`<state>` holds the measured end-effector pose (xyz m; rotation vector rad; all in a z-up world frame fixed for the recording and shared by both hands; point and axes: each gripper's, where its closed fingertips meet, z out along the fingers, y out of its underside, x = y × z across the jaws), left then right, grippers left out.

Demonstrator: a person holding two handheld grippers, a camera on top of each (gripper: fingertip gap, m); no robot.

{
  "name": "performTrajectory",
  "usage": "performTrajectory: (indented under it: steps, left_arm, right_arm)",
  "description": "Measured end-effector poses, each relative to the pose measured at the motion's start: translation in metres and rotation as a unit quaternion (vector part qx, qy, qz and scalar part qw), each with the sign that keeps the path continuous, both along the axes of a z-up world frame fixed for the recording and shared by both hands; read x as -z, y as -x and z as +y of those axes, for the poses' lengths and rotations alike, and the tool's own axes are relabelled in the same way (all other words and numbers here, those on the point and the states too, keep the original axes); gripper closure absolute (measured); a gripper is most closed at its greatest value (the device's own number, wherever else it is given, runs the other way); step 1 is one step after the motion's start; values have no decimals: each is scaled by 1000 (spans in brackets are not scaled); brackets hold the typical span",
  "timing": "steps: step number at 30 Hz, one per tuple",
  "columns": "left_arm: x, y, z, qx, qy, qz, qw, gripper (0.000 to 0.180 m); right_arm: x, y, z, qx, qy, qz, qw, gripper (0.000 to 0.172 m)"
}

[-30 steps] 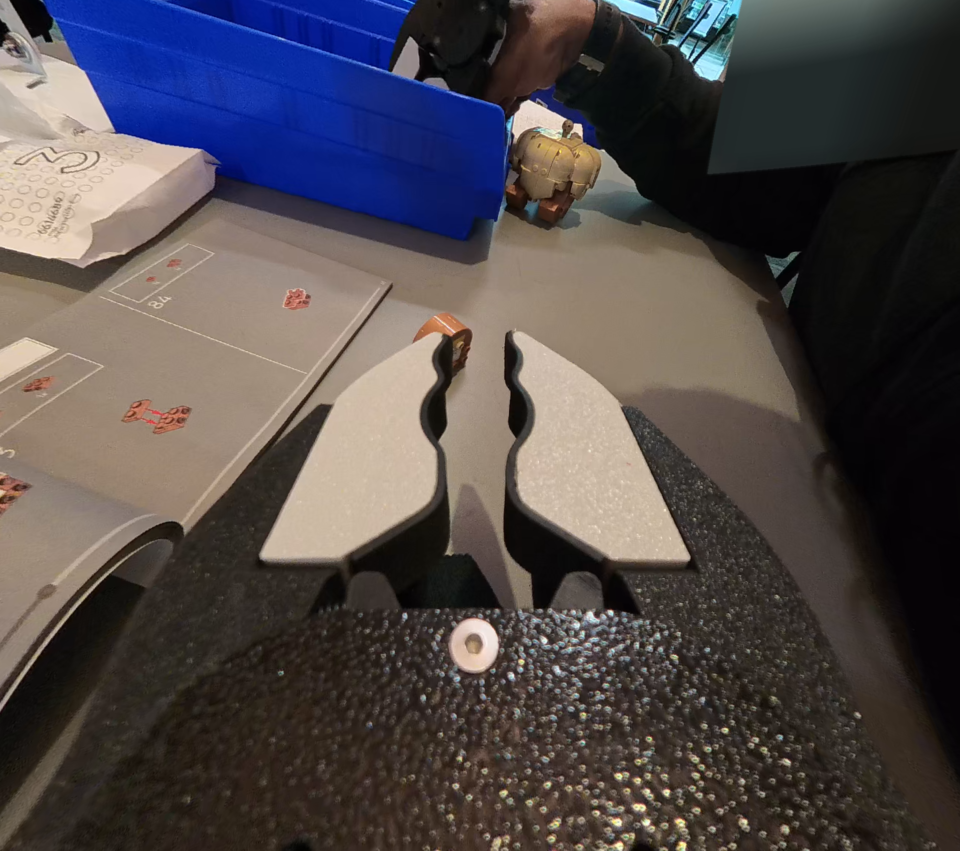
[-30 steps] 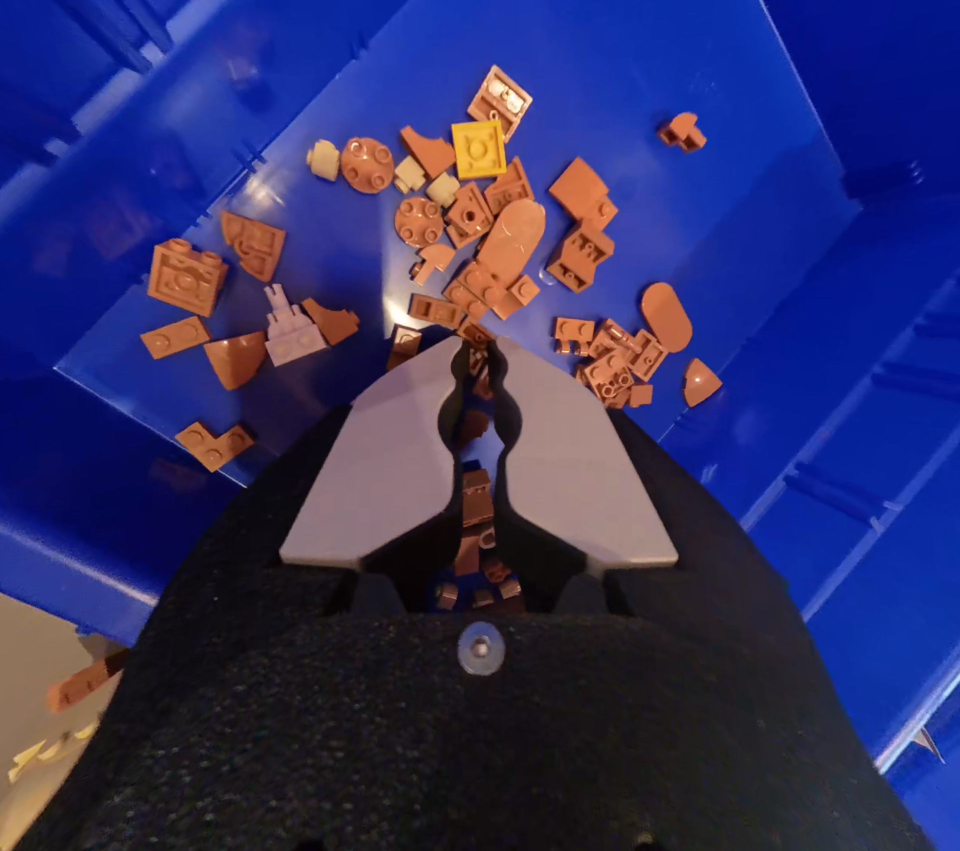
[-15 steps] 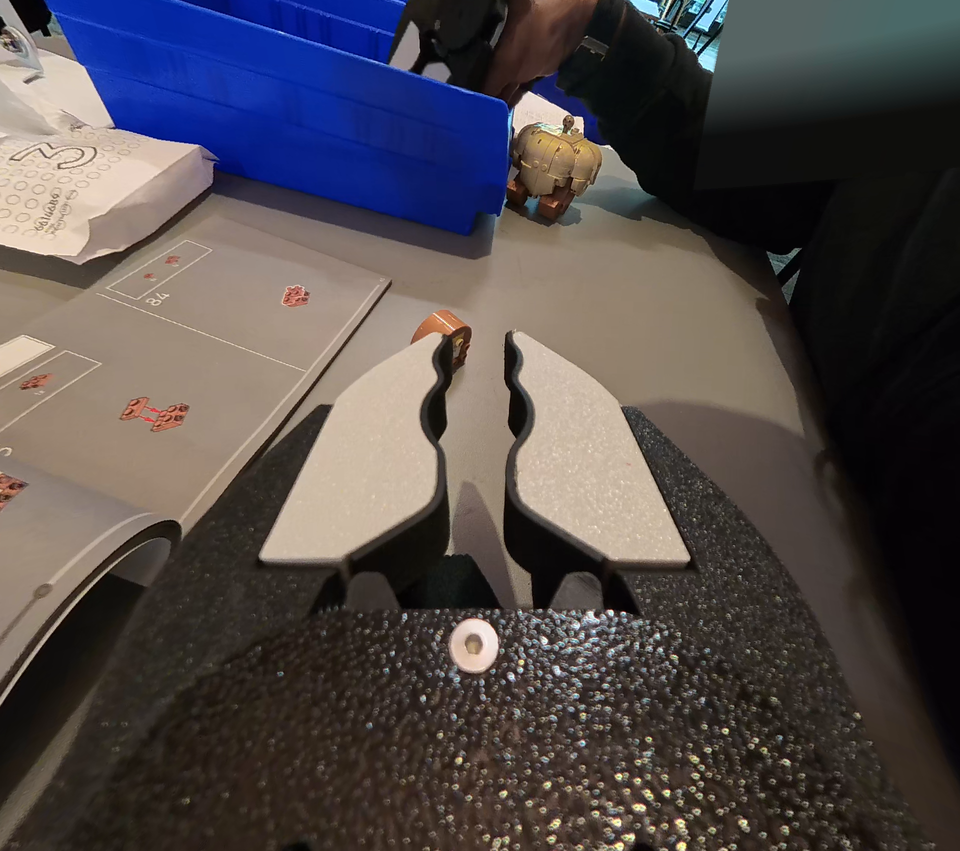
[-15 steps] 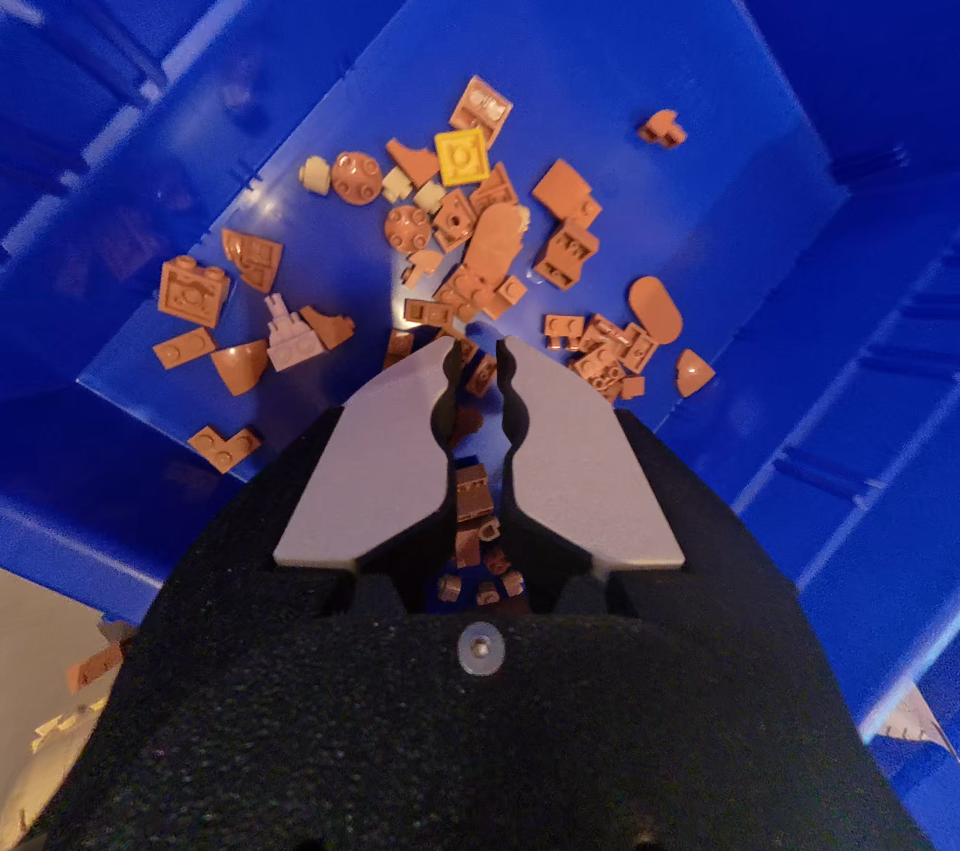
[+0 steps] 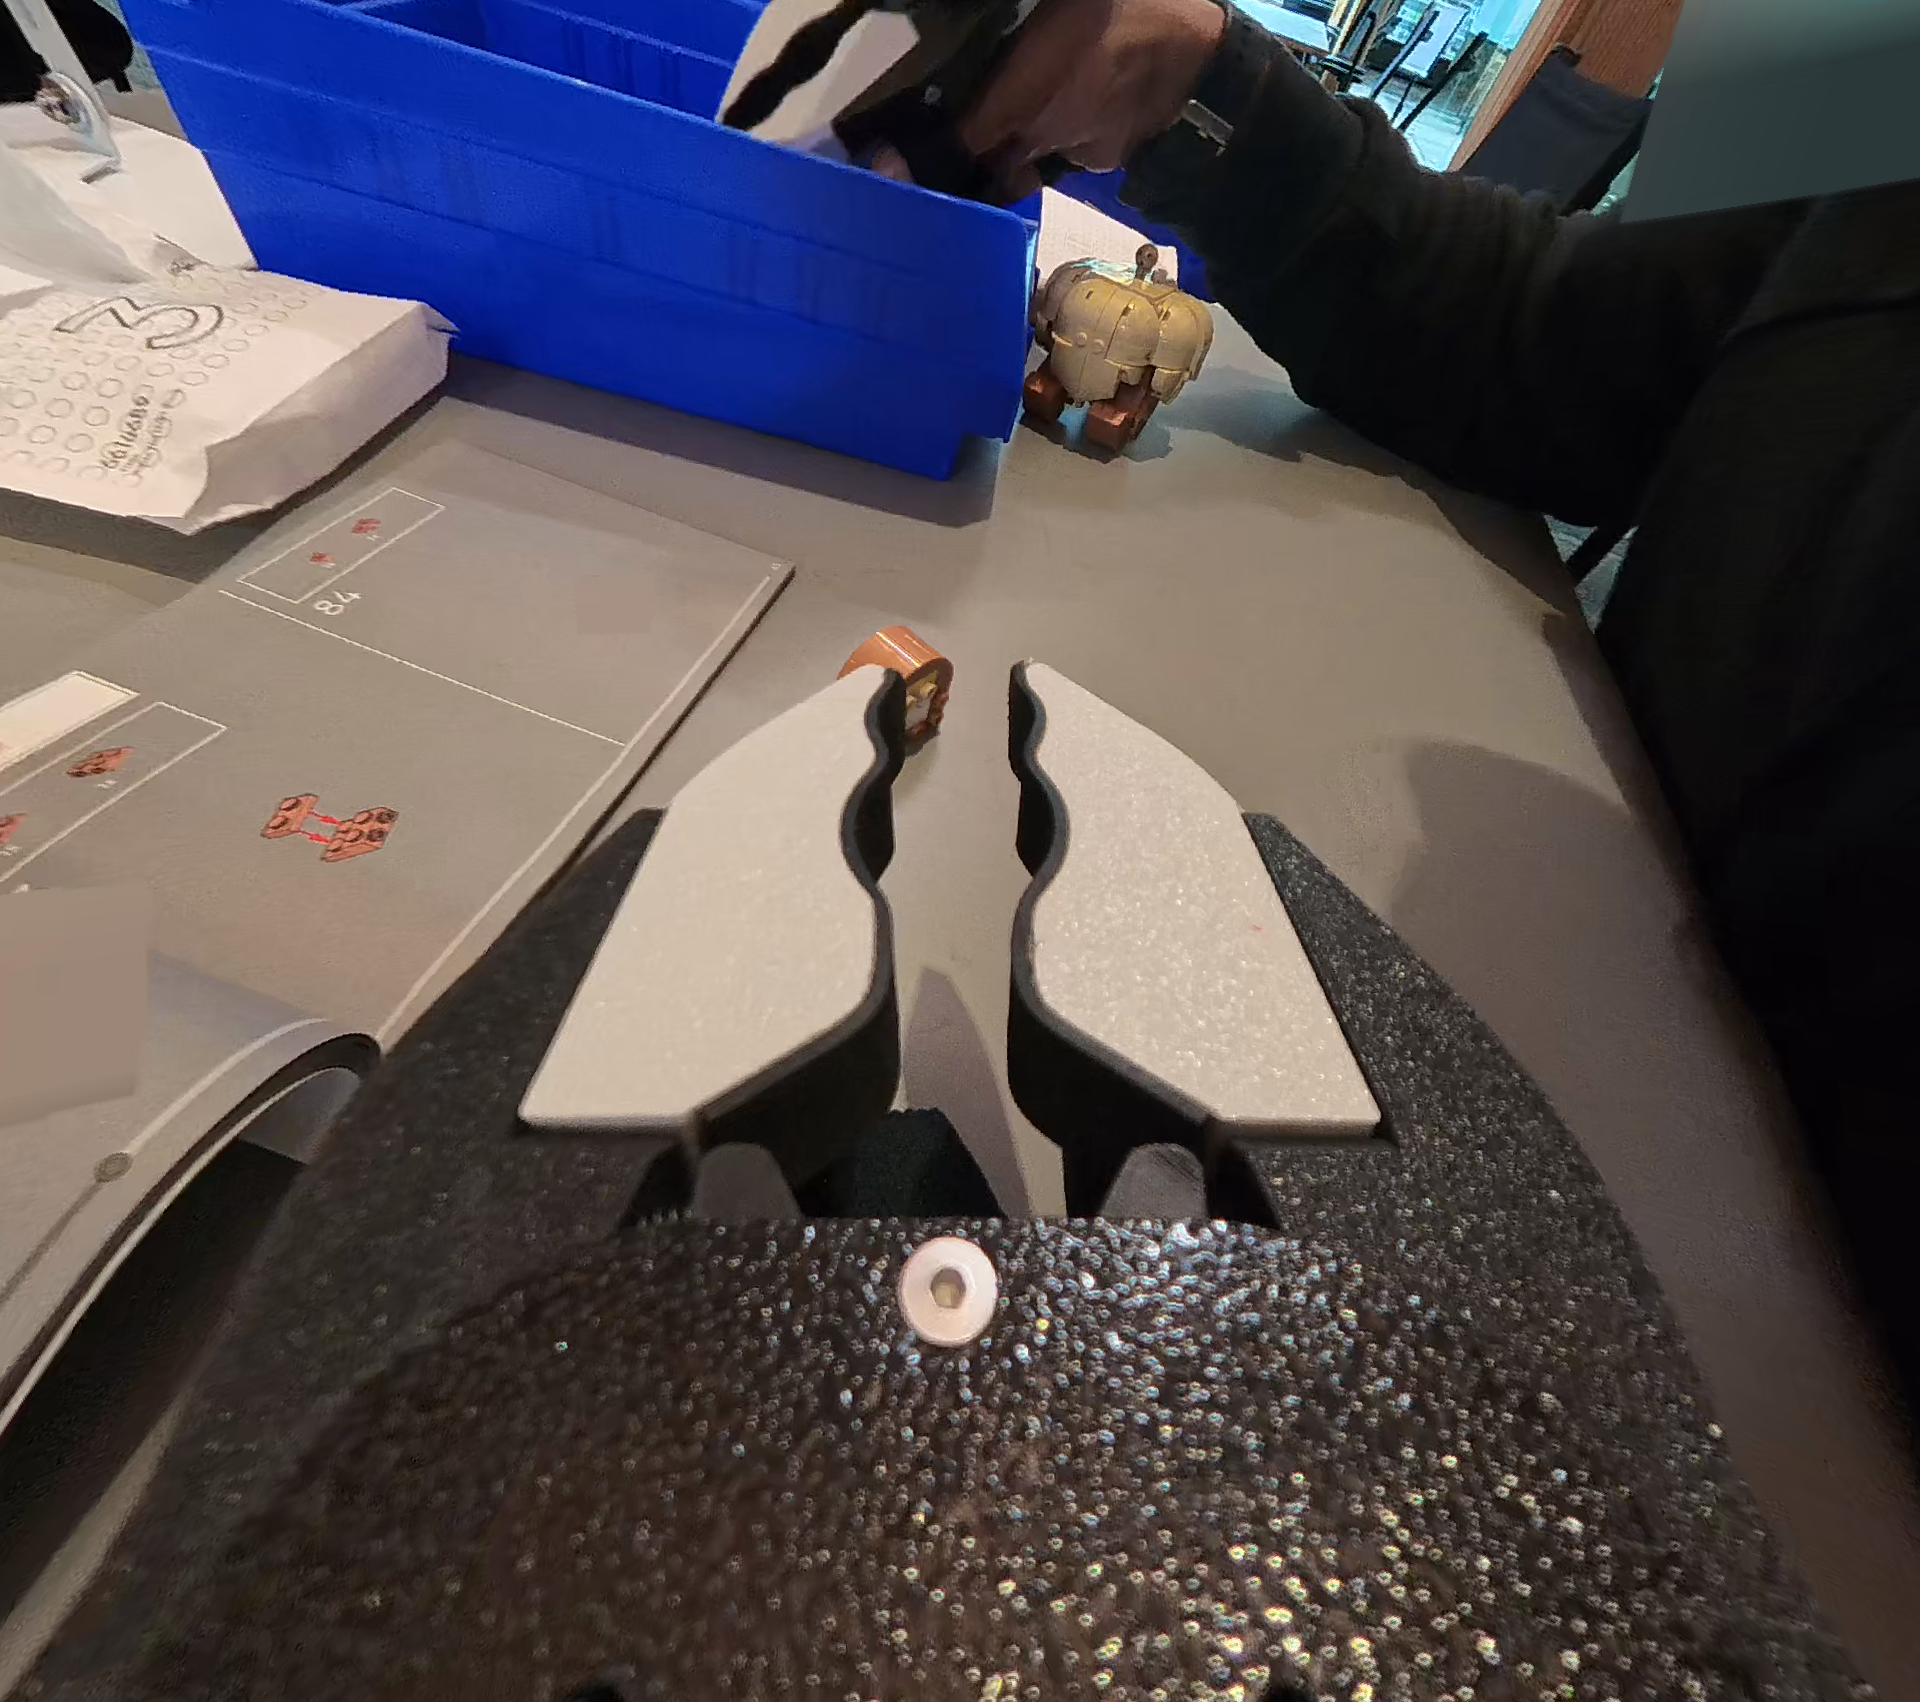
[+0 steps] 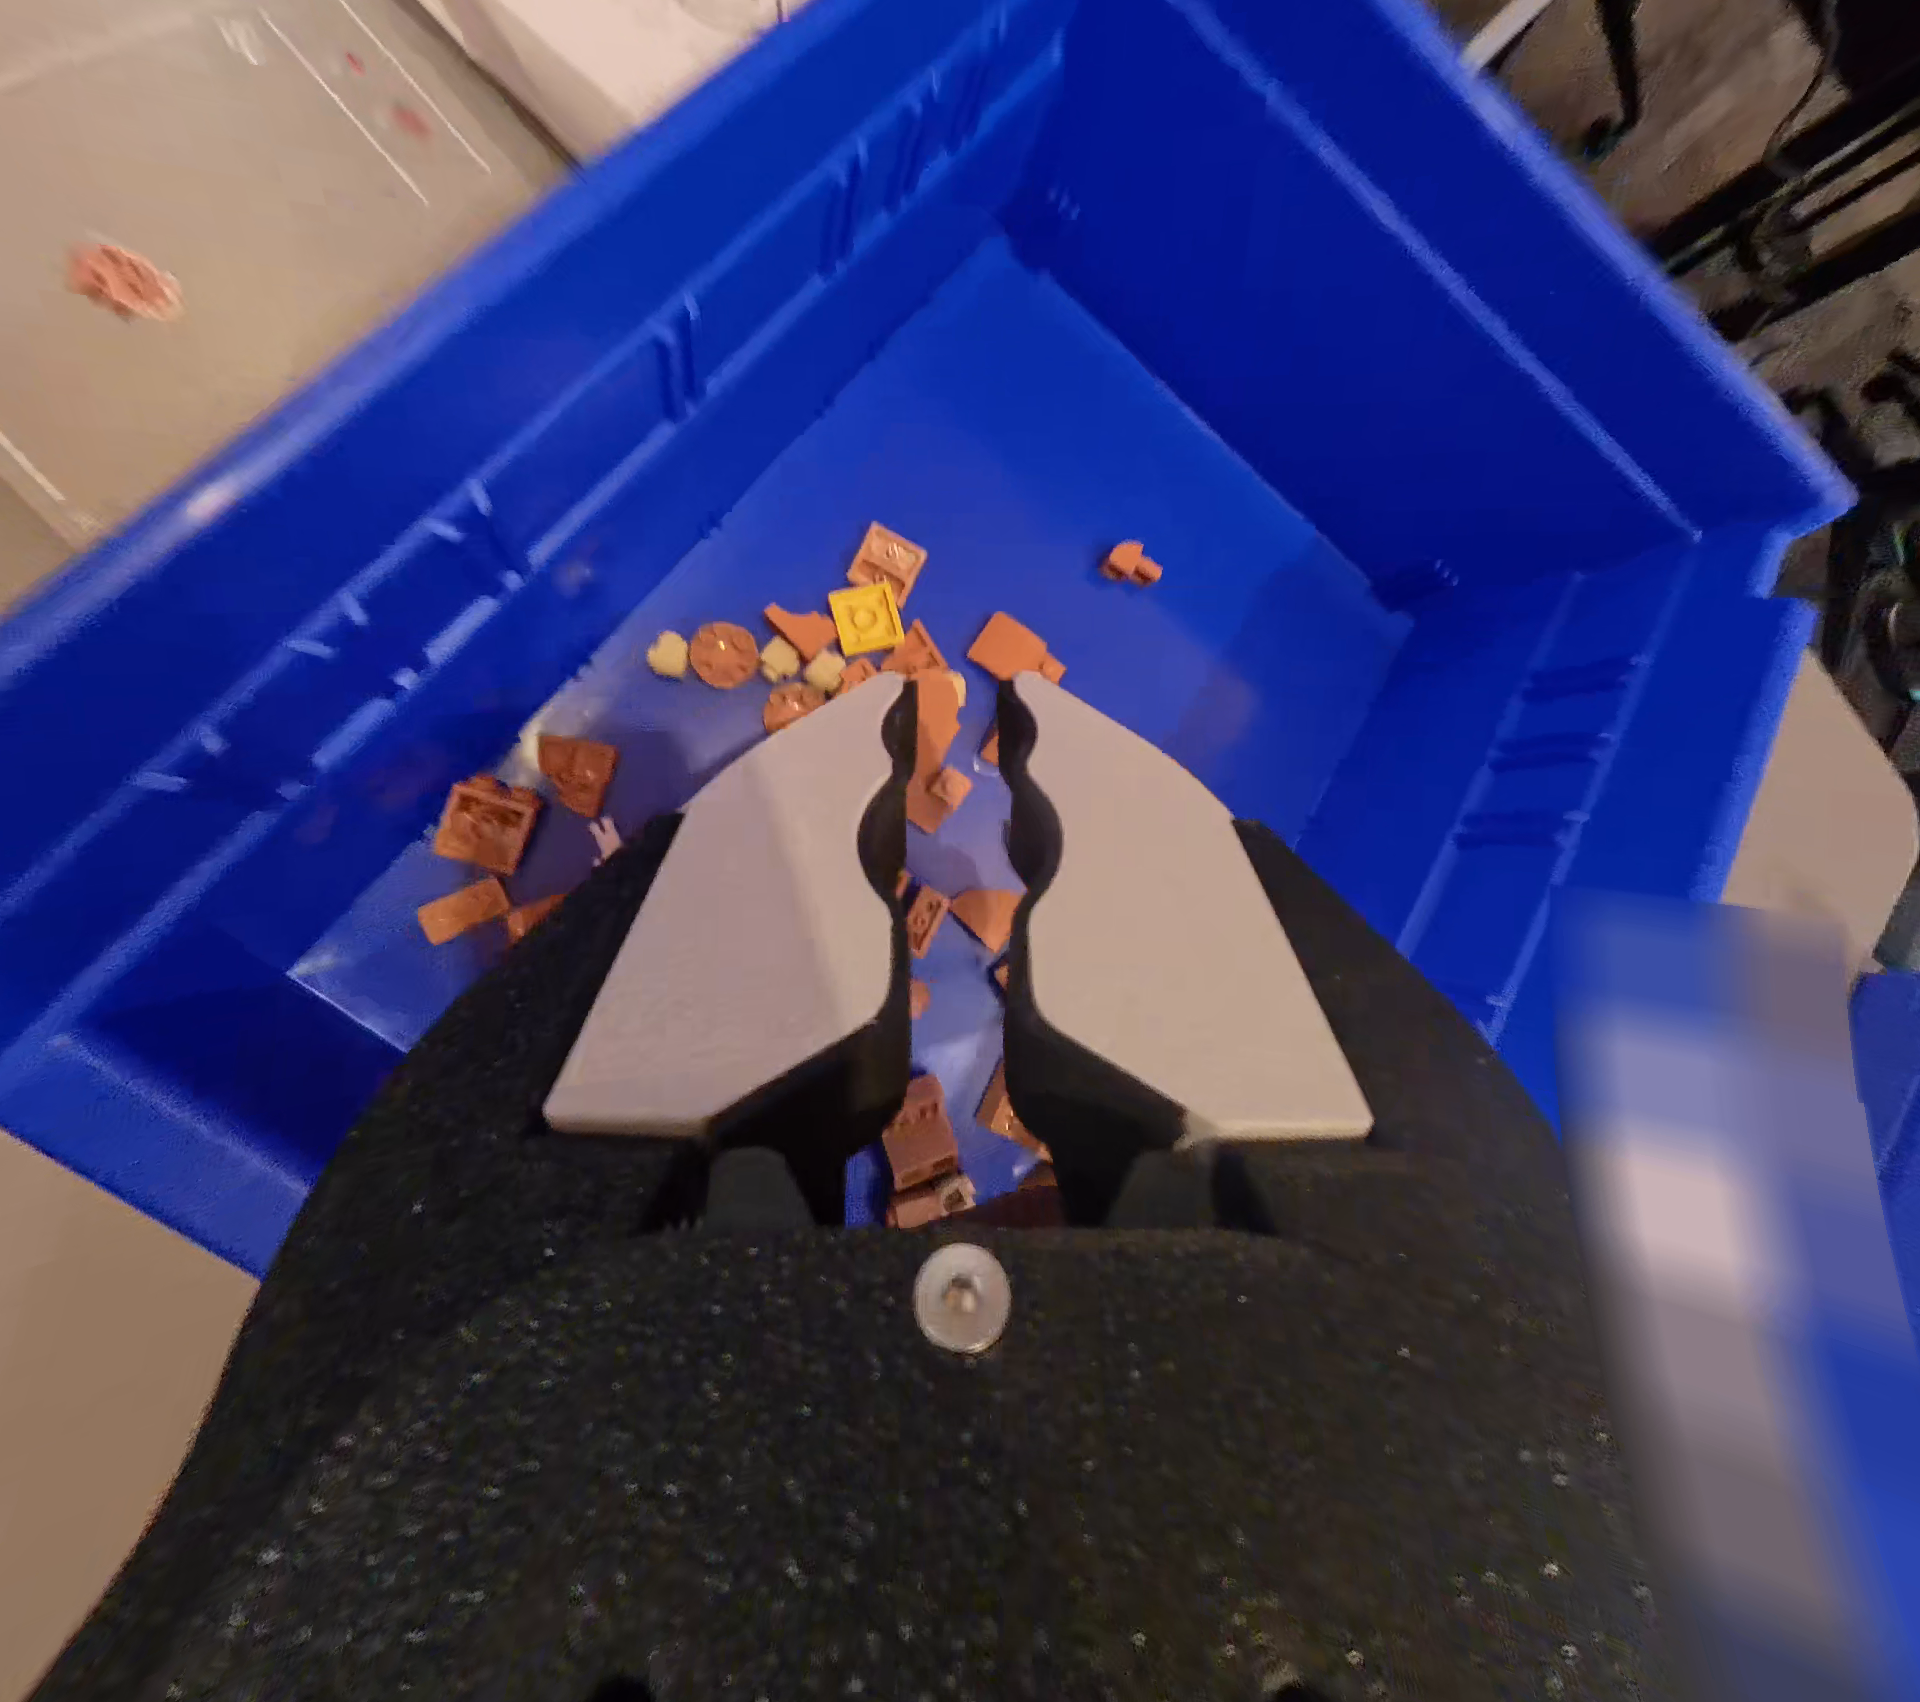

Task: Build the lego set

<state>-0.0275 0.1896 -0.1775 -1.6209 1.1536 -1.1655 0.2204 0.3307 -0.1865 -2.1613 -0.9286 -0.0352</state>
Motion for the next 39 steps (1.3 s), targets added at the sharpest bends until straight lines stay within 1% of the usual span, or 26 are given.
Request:
performTrajectory:
  steps: [7,10,13,15,18,21,23,25,30,35,39]
  left_arm:
    - [-6,3,8,-34,-51,-10,998,163]
    - [-10,4,13,-55,-79,-13,995,162]
    - [-15,6,18,-80,-108,-24,991,155]
    - [-19,7,21,-95,-124,-33,987,150]
    - [-24,8,25,-111,-143,-48,982,142]
    - [-29,9,26,-124,-168,-58,976,128]
    - [-32,8,25,-129,-184,-64,972,127]
    - [-33,7,25,-134,-201,-63,968,129]
    - [-34,7,30,-150,-224,-65,961,149]
    - [-37,13,37,-164,-196,-82,963,159]
    - [-41,17,46,-173,-158,-108,966,162]
  right_arm:
    - [-59,28,-11,-6,-115,95,989,157]
    - [-77,37,-23,-8,-155,124,980,157]
    - [-92,48,-37,-19,-202,143,969,160]
    - [-99,52,-46,-24,-232,140,962,164]
    - [-104,54,-61,-27,-269,135,953,169]
    - [-108,50,-75,-27,-292,143,945,172]
    - [-114,45,-81,-23,-308,151,939,172]
    - [-118,40,-86,-19,-322,159,933,172]
    - [-120,18,-92,-2,-349,167,922,172]
    - [-111,-14,-91,26,-351,180,919,172]
    - [-98,-27,-87,38,-330,198,922,172]
